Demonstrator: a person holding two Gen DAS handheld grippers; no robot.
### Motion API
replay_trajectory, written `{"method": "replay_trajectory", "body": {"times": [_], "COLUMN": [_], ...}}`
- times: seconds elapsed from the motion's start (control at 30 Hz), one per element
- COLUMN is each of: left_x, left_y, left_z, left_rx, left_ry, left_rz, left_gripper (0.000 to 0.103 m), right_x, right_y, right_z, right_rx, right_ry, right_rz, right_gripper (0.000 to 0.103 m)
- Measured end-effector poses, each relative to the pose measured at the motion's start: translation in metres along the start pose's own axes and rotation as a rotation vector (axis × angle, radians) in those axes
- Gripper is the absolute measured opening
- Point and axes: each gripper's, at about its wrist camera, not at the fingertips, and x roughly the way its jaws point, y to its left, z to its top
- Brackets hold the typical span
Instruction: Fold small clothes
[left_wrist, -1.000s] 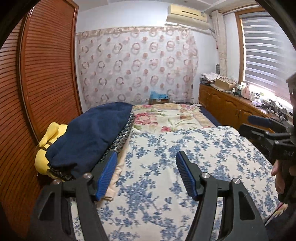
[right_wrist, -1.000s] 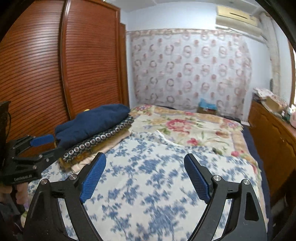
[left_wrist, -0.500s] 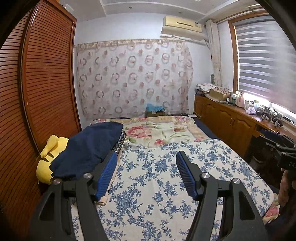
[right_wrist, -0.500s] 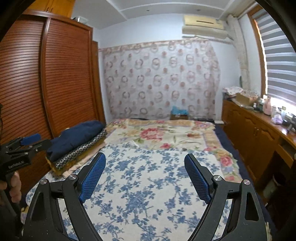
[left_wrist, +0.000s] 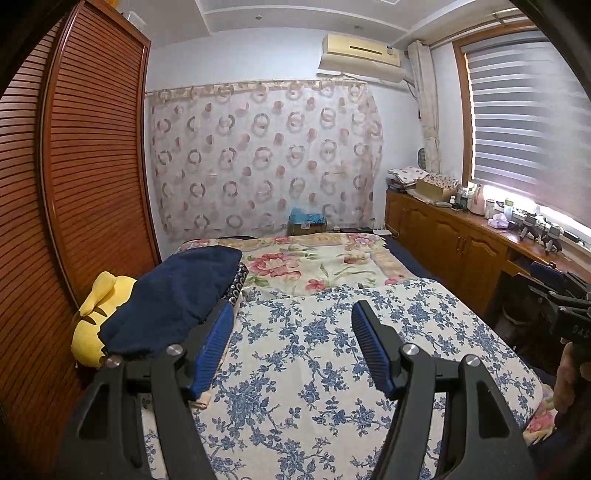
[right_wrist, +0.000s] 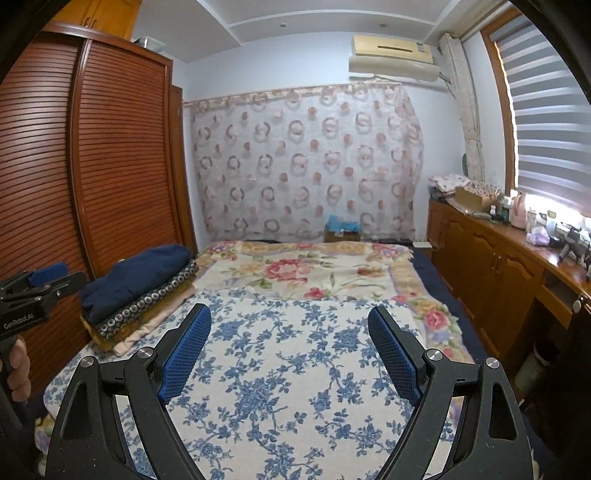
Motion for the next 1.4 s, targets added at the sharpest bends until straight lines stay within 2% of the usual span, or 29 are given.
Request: {"method": "replay_trajectory", "body": {"times": [1.4], "left_x": [-0.0013], "left_y": [-0.0059], "left_z": [-0.0003], "left_rx": [-0.003], "left_ry": [-0.002], "left_rz": [-0.009], "left_gripper": [0.067], "right_x": [-0.004], "right_y": [-0.0081], "right_z": [-0.0013], "right_rx": [-0.003], "right_ry": [-0.003], "right_rz": [-0.014], "right_gripper": [0.089]}}
